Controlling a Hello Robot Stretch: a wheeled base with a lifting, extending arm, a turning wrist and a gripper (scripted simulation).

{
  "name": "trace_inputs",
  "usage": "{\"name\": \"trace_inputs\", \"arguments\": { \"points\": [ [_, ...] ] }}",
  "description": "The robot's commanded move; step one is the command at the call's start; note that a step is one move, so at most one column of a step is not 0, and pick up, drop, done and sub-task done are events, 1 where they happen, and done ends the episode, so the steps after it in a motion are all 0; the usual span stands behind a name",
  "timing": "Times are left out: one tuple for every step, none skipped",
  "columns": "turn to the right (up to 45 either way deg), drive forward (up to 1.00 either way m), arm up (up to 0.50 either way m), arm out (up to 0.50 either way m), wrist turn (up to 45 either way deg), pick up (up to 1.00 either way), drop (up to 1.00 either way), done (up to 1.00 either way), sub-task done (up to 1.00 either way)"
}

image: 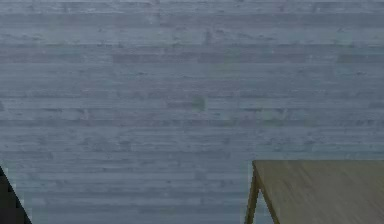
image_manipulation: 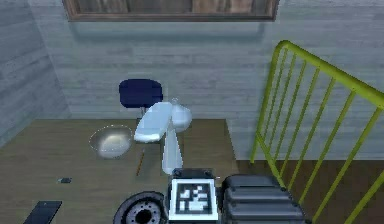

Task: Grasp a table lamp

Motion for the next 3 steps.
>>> {"name": "trace_inputs", "arguments": {
  "points": [
    [0.0, 0.0, 0.0, 0.02, 0.0, 0.0, 0.0, 0.0, 0.0],
    [0.0, 0.0, 0.0, 0.0, 45.0, 0.0, 0.0, 0.0, 0.0],
    [0.0, 0.0, 0.0, 0.0, 45.0, 0.0, 0.0, 0.0, 0.0]
  ]
}}
